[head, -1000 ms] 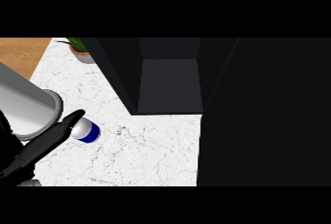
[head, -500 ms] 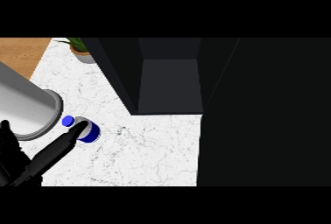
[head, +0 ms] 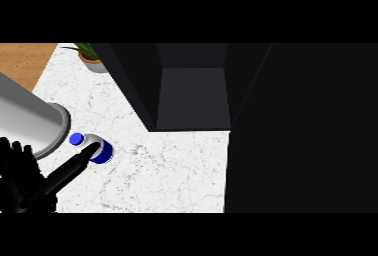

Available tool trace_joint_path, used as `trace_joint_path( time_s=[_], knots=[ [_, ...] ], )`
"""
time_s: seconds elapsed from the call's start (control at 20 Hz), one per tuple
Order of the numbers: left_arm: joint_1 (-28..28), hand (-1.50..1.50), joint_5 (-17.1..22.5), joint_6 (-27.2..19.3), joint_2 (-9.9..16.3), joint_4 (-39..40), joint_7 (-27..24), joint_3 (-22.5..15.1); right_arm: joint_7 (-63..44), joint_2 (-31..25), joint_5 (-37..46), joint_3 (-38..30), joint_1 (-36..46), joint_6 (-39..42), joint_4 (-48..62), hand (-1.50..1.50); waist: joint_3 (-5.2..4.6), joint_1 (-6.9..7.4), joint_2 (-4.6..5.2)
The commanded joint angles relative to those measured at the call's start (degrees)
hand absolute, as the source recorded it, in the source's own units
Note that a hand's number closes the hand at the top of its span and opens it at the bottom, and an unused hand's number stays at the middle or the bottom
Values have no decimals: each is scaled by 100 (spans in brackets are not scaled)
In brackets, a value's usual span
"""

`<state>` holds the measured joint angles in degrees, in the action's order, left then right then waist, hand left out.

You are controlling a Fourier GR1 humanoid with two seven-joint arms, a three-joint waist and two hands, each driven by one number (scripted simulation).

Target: Pick up the bottled water, place it into the cabinet and close the cabinet

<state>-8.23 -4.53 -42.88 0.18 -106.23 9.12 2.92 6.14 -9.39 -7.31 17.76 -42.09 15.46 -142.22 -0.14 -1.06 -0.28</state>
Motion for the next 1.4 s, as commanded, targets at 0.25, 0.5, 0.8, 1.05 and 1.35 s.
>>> trace_joint_path(
  time_s=[0.25,0.5,0.8,1.05,1.35],
  knots=[
    [349,-150,1996,580,-17,2059,-2094,656,158,-221,47,-37,-557,55,-860,-150,-1,6,20],
    [694,-150,2371,1491,-15,3273,-2817,1377,520,-437,1,-105,-1166,192,-1041,-150,1,-69,15],
    [1210,-150,2699,2449,27,4849,-3968,1671,687,-463,282,152,-1255,151,-958,-150,-1,-43,31],
    [1770,-150,2743,2928,115,6320,-4964,1977,898,-426,426,357,-1356,88,-794,-150,-5,-74,43],
    [2196,150,2813,3126,95,7121,-5837,2215,1087,-645,552,405,-1810,122,-1106,-150,-4,-119,30]
  ],
)
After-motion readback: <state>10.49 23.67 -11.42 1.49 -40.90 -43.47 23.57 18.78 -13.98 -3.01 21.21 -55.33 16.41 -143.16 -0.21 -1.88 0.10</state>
